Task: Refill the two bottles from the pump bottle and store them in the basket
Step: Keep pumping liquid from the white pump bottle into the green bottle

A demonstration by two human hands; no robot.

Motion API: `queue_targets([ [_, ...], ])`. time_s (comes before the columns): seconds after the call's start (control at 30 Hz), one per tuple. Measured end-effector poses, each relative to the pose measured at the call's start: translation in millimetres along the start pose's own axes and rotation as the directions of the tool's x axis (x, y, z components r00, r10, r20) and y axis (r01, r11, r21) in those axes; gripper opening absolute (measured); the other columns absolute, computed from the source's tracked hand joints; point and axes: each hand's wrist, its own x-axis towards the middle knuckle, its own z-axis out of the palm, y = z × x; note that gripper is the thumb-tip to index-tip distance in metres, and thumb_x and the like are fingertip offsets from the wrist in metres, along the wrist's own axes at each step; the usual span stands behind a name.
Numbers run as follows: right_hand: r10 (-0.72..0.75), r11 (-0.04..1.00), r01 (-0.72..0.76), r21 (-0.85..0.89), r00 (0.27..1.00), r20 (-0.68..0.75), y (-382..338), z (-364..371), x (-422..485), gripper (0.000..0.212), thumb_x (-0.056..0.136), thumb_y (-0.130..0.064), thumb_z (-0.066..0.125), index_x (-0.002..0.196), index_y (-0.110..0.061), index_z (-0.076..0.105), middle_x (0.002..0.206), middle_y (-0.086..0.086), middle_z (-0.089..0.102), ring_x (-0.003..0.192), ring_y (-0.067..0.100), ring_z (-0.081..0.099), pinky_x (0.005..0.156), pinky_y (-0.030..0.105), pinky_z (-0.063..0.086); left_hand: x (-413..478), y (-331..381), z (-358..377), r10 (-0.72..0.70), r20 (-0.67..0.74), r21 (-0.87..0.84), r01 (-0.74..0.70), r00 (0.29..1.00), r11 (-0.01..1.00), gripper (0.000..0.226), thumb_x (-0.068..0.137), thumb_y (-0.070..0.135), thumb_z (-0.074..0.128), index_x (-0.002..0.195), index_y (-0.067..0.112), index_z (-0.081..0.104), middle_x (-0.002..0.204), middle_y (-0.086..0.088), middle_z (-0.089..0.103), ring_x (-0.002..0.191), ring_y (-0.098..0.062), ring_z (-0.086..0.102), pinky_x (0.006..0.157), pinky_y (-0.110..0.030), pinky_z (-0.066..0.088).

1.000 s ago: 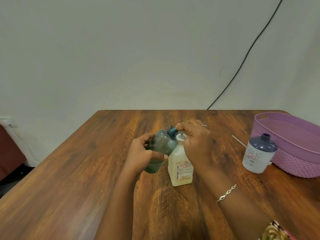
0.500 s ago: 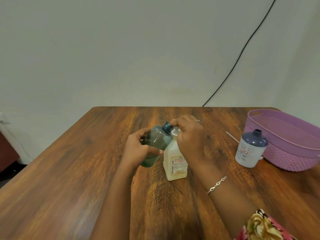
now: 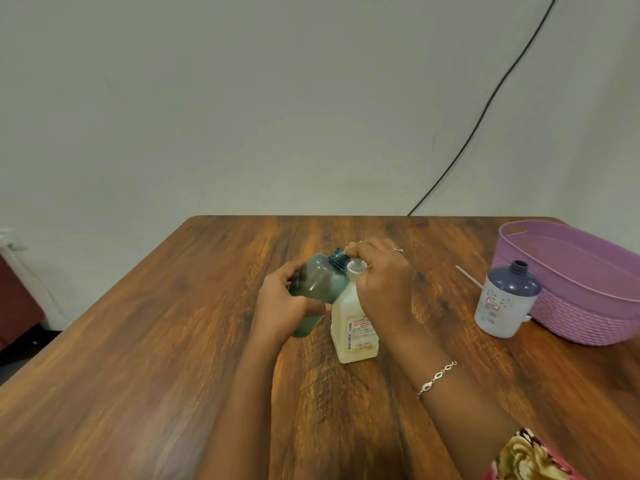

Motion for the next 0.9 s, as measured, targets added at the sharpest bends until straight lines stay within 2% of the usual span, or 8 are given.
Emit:
queue_targets([
  [0.07, 0.024, 0.999, -0.024, 0.042, 1.0, 0.019, 0, 0, -2, 0.035, 0.073, -0.006, 0.036, 0.075, -0.004, 0.071, 0.072, 0.004, 0.068, 0.067, 0.019, 0.061, 0.06, 0.019, 0.045, -1, 0, -1, -0.001, 0.002, 0.003, 0.001, 1.0, 1.0, 0.06, 0.057, -0.003, 0.08, 0.101, 0.03, 0.056, 0.095, 0.014, 0.057, 0.088, -0.006, 0.053, 0.073, -0.03, 0.045],
  [0.2, 0.073, 0.99, -0.083, 0.115, 0.993, 0.095, -3, -8, 11, 0.022, 0.073, 0.003, 0.051, 0.077, -0.002, 0.072, 0.075, 0.007, 0.068, 0.07, 0.021, 0.061, 0.065, 0.031, 0.052, -2, 4, -3, 0.005, 0.018, -0.016, -0.005, 1.0, 1.0, 0.061, 0.059, -0.003, 0.079, 0.107, 0.027, 0.057, 0.097, 0.013, 0.057, 0.088, -0.003, 0.053, 0.068, -0.025, 0.043],
  [0.3, 0.152, 0.98, -0.173, 0.099, 0.97, 0.189, -5, -13, 26, 0.026, 0.077, 0.011, 0.05, 0.079, -0.001, 0.072, 0.077, 0.009, 0.068, 0.072, 0.018, 0.059, 0.066, 0.026, 0.049, -1, 7, -4, 0.023, 0.02, -0.004, -0.023, 1.0, 1.0, 0.063, 0.058, -0.002, 0.08, 0.111, 0.024, 0.057, 0.098, 0.013, 0.057, 0.088, -0.003, 0.053, 0.068, -0.024, 0.043],
  [0.43, 0.026, 0.997, -0.031, 0.069, 0.997, 0.066, -5, -8, 10, 0.029, 0.071, -0.003, 0.041, 0.071, -0.004, 0.07, 0.071, 0.005, 0.067, 0.068, 0.021, 0.06, 0.061, 0.028, 0.048, -3, 3, -4, 0.022, 0.034, 0.0, -0.022, 0.999, 1.0, 0.059, 0.06, -0.003, 0.079, 0.106, 0.027, 0.056, 0.093, 0.016, 0.056, 0.084, -0.001, 0.051, 0.065, -0.022, 0.041],
  [0.57, 0.037, 0.992, -0.046, 0.118, 0.996, 0.075, 1, -6, 5, 0.038, 0.07, -0.017, 0.036, 0.073, -0.003, 0.071, 0.072, 0.006, 0.068, 0.069, 0.022, 0.062, 0.063, 0.028, 0.048, -4, 0, -3, 0.004, 0.03, -0.005, -0.004, 1.0, 1.0, 0.063, 0.059, -0.001, 0.08, 0.11, 0.026, 0.056, 0.098, 0.015, 0.056, 0.088, -0.002, 0.051, 0.067, -0.022, 0.041],
  [0.73, 0.078, 0.98, -0.096, 0.174, 0.991, 0.106, -2, -9, 20, 0.037, 0.072, -0.009, 0.036, 0.074, -0.002, 0.072, 0.073, 0.008, 0.068, 0.069, 0.014, 0.055, 0.066, 0.022, 0.041, 0, 8, -7, 0.032, 0.039, 0.031, -0.033, 0.999, 0.999, 0.064, 0.06, 0.0, 0.08, 0.116, 0.022, 0.057, 0.096, 0.017, 0.055, 0.088, -0.002, 0.051, 0.069, -0.024, 0.043],
  [0.83, 0.035, 0.991, -0.043, 0.125, 0.997, 0.068, -1, -6, 17, 0.023, 0.071, 0.001, 0.047, 0.069, -0.004, 0.07, 0.069, 0.005, 0.067, 0.065, 0.017, 0.057, 0.063, 0.025, 0.042, 2, 8, -8, 0.022, 0.044, 0.042, -0.024, 0.999, 0.999, 0.065, 0.059, -0.001, 0.08, 0.117, 0.021, 0.058, 0.095, 0.016, 0.056, 0.087, -0.002, 0.051, 0.067, -0.023, 0.042],
  [0.9, 0.01, 0.994, -0.013, 0.109, 0.999, 0.032, 2, -3, 10, 0.023, 0.073, -0.004, 0.046, 0.067, -0.005, 0.068, 0.066, 0.004, 0.066, 0.063, 0.02, 0.059, 0.06, 0.025, 0.044, 1, 4, -7, 0.007, 0.048, 0.036, -0.009, 0.999, 0.999, 0.066, 0.059, -0.002, 0.08, 0.117, 0.02, 0.057, 0.097, 0.015, 0.056, 0.086, -0.001, 0.05, 0.066, -0.022, 0.041],
])
